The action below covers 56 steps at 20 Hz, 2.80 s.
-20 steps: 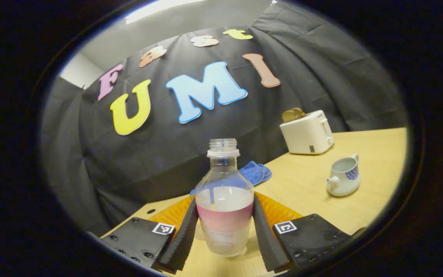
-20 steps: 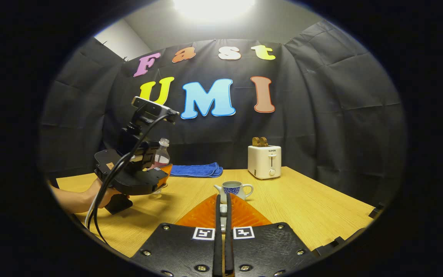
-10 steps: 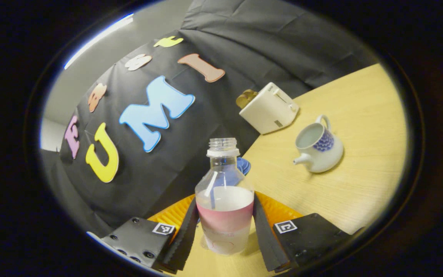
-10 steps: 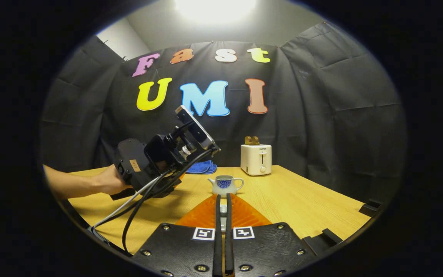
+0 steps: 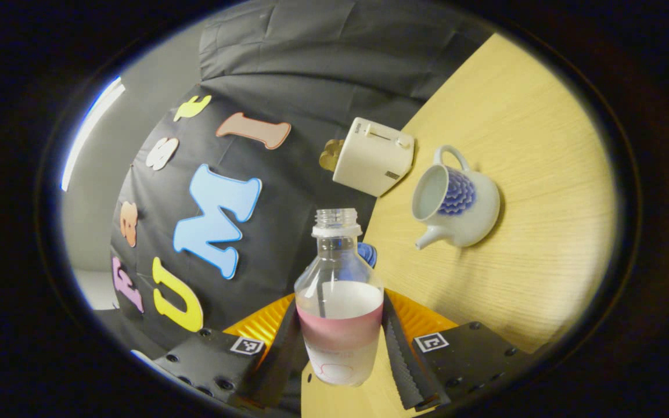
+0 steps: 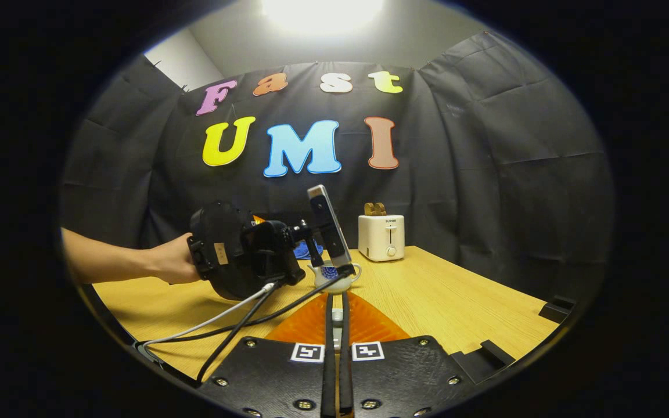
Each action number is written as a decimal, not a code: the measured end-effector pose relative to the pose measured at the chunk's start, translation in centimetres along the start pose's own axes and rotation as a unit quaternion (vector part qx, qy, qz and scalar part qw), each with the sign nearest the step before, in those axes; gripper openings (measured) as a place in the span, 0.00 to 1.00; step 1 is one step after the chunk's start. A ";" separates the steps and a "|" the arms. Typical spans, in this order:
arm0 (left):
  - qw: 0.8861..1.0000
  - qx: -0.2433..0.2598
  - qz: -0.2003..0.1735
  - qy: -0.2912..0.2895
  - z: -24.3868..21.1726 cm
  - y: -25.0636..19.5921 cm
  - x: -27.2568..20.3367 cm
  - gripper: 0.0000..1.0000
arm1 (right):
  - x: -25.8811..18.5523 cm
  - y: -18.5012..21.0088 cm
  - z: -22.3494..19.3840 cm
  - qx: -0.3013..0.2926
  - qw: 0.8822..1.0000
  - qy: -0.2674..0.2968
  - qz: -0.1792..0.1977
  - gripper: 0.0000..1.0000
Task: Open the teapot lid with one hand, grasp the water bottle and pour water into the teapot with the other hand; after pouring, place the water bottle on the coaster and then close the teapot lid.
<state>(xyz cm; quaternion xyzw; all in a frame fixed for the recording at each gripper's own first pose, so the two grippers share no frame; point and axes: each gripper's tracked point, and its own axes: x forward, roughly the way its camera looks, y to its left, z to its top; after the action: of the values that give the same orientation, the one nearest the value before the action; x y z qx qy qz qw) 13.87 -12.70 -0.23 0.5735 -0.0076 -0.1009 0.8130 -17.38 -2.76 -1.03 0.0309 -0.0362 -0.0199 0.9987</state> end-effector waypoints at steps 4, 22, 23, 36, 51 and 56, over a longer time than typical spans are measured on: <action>0.999 0.045 -0.025 0.010 0.2 -1.4 0.9 0.84 | 0.0 -0.3 -0.1 0.000 1.000 0.000 -0.001 0.03; 0.979 0.190 -0.067 0.037 1.4 -2.9 1.7 0.85 | 0.2 -1.1 -0.6 0.011 1.000 0.012 -0.003 0.03; 0.977 0.198 -0.069 0.040 1.3 -2.8 1.7 0.85 | 0.2 -1.1 -0.7 0.011 1.000 0.012 -0.003 0.03; 0.953 0.287 -0.082 0.056 1.9 -2.3 1.6 0.85 | 0.4 -1.3 -1.0 0.013 1.000 0.021 -0.003 0.03; 0.927 0.360 -0.083 0.067 2.8 -1.6 1.4 0.85 | 0.2 -1.6 -1.0 0.013 1.000 0.021 -0.005 0.03; 0.919 0.381 -0.079 0.065 3.1 -1.4 1.5 0.79 | 0.2 -1.7 -1.0 0.014 1.000 0.021 -0.004 0.03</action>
<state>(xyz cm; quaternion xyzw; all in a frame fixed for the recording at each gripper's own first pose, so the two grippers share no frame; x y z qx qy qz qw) 14.72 -16.28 -0.69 0.8440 0.0529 -0.1167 0.5209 -17.21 -4.35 -2.14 0.0450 -0.0150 -0.0227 0.9986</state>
